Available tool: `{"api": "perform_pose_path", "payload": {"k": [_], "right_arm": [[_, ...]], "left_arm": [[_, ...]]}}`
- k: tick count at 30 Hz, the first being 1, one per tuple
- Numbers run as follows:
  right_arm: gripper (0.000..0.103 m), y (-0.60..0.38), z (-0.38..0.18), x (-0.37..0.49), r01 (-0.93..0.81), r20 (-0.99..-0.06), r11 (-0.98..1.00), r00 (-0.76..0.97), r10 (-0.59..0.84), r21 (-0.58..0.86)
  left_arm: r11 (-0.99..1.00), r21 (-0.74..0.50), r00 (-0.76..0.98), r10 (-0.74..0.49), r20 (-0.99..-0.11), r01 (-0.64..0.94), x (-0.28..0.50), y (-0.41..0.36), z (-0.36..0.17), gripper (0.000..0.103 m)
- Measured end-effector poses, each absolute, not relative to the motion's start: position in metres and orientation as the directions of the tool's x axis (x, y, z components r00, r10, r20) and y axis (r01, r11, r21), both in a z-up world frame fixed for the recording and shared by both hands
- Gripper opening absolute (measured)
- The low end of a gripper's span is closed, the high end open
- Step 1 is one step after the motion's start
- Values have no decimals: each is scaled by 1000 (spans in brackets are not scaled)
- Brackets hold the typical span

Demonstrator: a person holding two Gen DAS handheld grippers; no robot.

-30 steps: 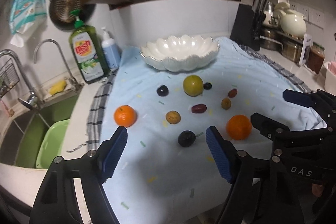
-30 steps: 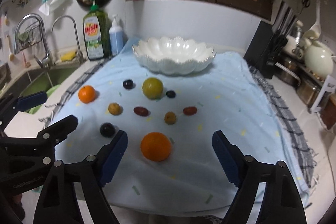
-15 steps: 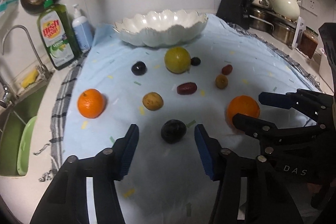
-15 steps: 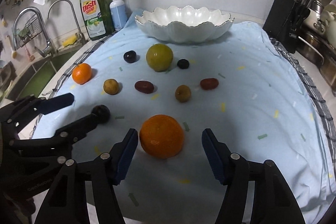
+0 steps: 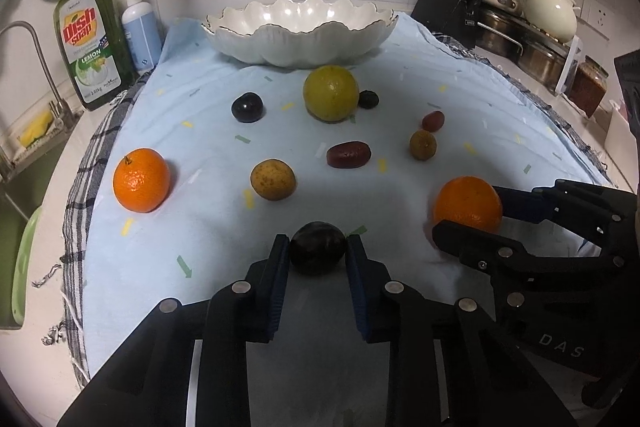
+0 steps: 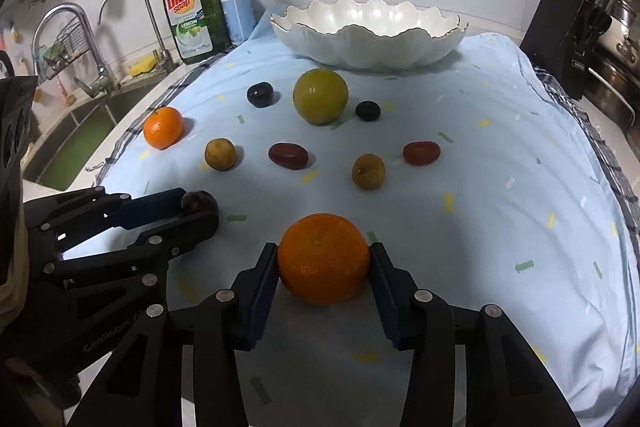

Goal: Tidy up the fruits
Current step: 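Grasp the mandarin with the right tool while the left tool grasps the dark plum, then carry the mandarin and plum into the white bowl and open both tools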

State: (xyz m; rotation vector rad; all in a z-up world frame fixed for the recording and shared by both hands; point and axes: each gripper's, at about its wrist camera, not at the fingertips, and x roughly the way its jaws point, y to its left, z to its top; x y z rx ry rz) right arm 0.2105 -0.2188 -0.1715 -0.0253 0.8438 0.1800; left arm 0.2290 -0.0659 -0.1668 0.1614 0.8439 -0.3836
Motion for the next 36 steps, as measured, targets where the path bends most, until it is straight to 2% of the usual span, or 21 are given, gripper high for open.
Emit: {"api": "perform_pose_path", "payload": {"k": [12,28,36], "right_arm": [[45,-224,-148,212,-187,-720,980,671,178,68],[45,-243,-76,240,-220,-608,974,766,210,60],[45,-252,-45,264,-234,-542,972,814,210,26]], "left_arm": [[934,-22,637,-261,-725,358,229,-66,-139,28],[948,-14,761,-265,-592,319,254,-75,-66,28],[958,29,825,-231,-516,287,273,-85,-34,28]]}}
